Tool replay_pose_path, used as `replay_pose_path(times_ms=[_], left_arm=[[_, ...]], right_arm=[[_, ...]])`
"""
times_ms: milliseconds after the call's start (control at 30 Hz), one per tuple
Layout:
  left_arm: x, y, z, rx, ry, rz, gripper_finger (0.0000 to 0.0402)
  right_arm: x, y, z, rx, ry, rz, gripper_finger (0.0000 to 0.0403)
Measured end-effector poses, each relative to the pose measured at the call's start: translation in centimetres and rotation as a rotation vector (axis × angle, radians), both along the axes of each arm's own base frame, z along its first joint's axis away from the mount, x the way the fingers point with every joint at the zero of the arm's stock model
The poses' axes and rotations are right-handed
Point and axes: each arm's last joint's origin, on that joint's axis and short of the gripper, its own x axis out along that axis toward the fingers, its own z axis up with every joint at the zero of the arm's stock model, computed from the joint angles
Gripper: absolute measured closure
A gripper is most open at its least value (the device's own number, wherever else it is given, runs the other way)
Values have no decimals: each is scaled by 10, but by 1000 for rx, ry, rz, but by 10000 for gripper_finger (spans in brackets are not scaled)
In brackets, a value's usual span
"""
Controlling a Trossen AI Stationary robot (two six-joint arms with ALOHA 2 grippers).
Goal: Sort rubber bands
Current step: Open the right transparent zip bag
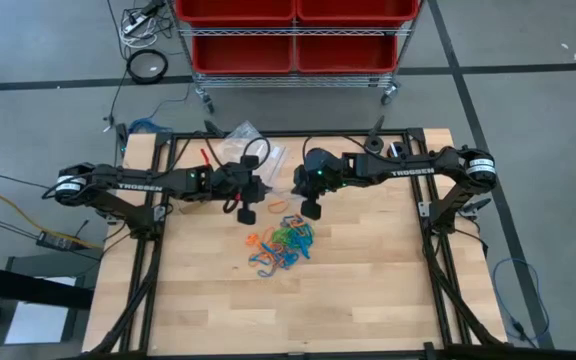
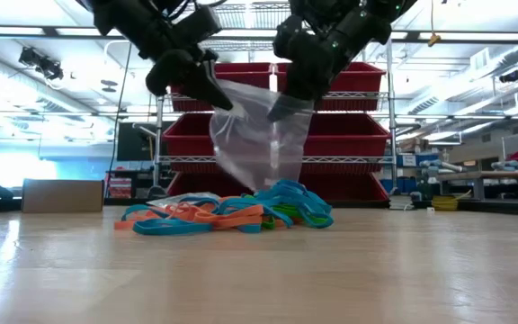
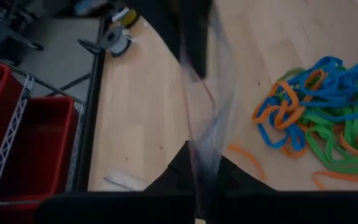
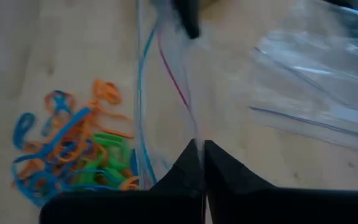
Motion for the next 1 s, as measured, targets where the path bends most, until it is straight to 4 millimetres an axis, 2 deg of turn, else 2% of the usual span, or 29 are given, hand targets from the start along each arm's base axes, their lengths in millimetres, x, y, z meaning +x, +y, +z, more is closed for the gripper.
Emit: replay_pose_path(times_ms=[100, 367, 533, 600, 733, 1000], left_arm=[[-1, 0, -2, -4, 22, -1, 355], [-6, 0, 9, 23, -20, 18, 240], [-15, -1, 27, 103, -94, 38, 192], [-21, -3, 36, 119, -125, 16, 185], [-23, -15, 43, 69, -174, -207, 187], [-8, -18, 26, -4, -109, -292, 198]], right_arm=[[0, 0, 0, -16, 1, -8, 402], [0, -2, 0, 0, -3, -25, 403], [-2, -6, -1, 30, 6, -62, 403], [-2, -6, -1, 30, 5, -62, 403], [-1, -6, -1, 33, 3, -59, 403], [0, -3, 0, 50, -11, -69, 403]])
